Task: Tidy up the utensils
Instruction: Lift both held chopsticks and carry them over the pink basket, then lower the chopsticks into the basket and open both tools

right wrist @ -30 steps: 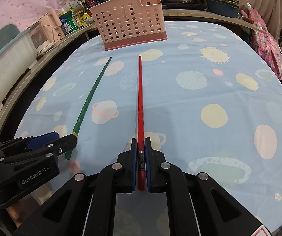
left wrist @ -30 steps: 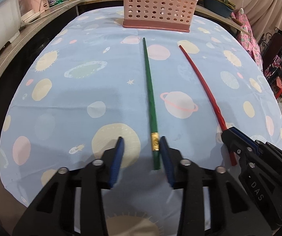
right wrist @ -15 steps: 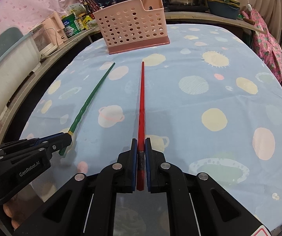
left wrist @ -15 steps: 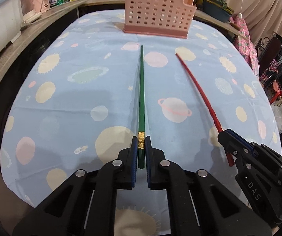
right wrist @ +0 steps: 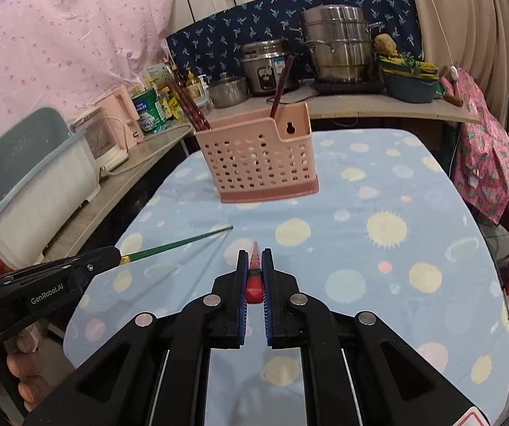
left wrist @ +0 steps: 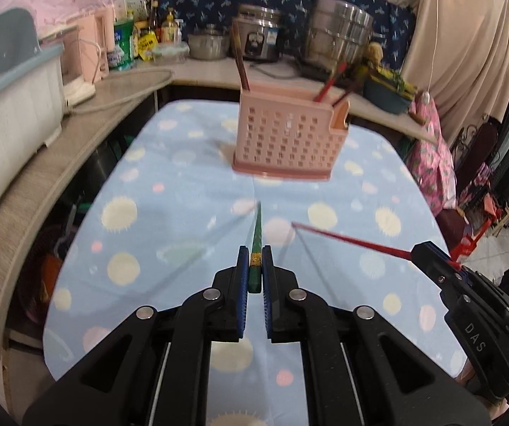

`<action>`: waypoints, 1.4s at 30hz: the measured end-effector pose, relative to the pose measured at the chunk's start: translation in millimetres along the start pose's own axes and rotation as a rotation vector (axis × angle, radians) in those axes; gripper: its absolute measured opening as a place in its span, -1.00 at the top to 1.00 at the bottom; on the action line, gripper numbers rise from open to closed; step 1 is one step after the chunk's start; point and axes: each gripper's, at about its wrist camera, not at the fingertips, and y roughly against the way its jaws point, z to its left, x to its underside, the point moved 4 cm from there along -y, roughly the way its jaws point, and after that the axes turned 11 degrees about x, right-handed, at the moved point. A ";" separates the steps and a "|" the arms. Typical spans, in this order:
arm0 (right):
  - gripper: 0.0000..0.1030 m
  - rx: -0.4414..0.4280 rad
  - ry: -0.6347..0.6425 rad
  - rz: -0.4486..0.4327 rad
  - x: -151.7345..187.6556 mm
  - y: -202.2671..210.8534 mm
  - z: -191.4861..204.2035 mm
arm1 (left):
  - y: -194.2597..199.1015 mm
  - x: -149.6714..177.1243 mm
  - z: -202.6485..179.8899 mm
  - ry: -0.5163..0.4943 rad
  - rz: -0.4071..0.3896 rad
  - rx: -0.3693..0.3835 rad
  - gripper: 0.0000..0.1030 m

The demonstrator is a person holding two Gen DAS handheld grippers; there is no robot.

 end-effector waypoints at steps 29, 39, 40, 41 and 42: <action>0.86 -0.088 -0.103 -0.331 -262.0 -17.0 9.0 | 32.9 -265.7 -23.0 -0.003 -0.405 0.014 0.87; 0.86 -0.047 -0.076 -0.262 -278.9 -75.8 19.8 | -15.3 -277.9 -6.2 0.012 -0.354 -0.031 0.87; 0.86 -0.043 -0.071 -0.250 -275.2 -81.8 20.6 | -20.1 -275.7 -4.2 0.015 -0.344 -0.033 0.87; 0.86 -0.039 -0.067 -0.237 -271.8 -87.7 20.9 | -25.9 -273.0 -2.3 0.017 -0.331 -0.034 0.87; 0.86 -0.035 -0.065 -0.224 -268.5 -93.2 21.0 | -30.9 -270.6 -0.8 0.018 -0.321 -0.037 0.86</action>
